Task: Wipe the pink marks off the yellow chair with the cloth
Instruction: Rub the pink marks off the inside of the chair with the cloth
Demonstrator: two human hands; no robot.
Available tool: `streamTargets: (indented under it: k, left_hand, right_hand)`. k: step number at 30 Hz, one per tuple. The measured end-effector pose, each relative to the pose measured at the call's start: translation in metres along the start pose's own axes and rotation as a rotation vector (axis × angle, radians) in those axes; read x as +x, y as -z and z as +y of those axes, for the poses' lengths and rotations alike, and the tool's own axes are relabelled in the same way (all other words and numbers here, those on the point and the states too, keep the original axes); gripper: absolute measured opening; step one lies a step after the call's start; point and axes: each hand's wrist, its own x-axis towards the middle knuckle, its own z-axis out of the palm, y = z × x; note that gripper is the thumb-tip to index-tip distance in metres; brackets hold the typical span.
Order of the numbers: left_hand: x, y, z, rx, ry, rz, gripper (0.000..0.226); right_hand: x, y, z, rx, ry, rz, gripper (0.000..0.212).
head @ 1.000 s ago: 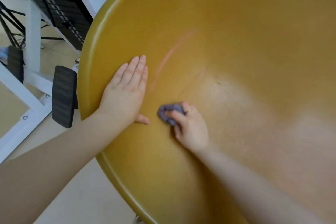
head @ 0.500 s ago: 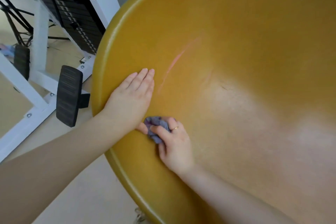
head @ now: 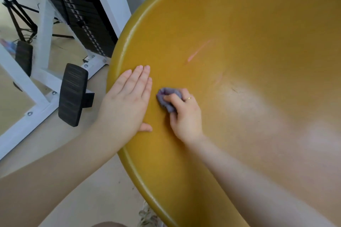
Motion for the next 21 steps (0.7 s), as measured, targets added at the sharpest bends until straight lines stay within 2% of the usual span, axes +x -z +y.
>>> streamTargets:
  k: [3, 6, 8, 11, 14, 16, 21]
  left_hand:
    - [0.006, 0.001, 0.002, 0.012, -0.028, 0.019, 0.129]
    - [0.008, 0.004, 0.001, 0.061, -0.033, -0.027, 0.133]
    - [0.009, 0.008, 0.001, 0.073, -0.030, -0.011, 0.135]
    - [0.011, 0.007, 0.002, 0.052, -0.069, 0.014, 0.130]
    - [0.016, 0.006, 0.006, 0.016, -0.091, -0.051, 0.122]
    - [0.021, 0.006, 0.006, -0.007, -0.089, -0.053, 0.121]
    - [0.049, 0.015, 0.013, -0.008, -0.071, -0.009, 0.118]
  right_hand:
    - [-0.039, 0.001, -0.016, 0.041, 0.103, -0.111, 0.024]
    - [-0.024, -0.002, -0.008, 0.036, 0.094, -0.080, 0.023]
    - [0.011, -0.006, 0.004, 0.019, 0.010, 0.017, 0.023]
    - [0.073, -0.004, 0.024, -0.045, -0.179, 0.259, 0.028]
    - [0.115, 0.008, 0.038, -0.081, -0.338, 0.402, 0.034]
    - [0.112, 0.010, 0.040, -0.128, -0.341, 0.373, 0.032]
    - [0.022, 0.007, 0.027, -0.111, -0.020, 0.105, 0.023]
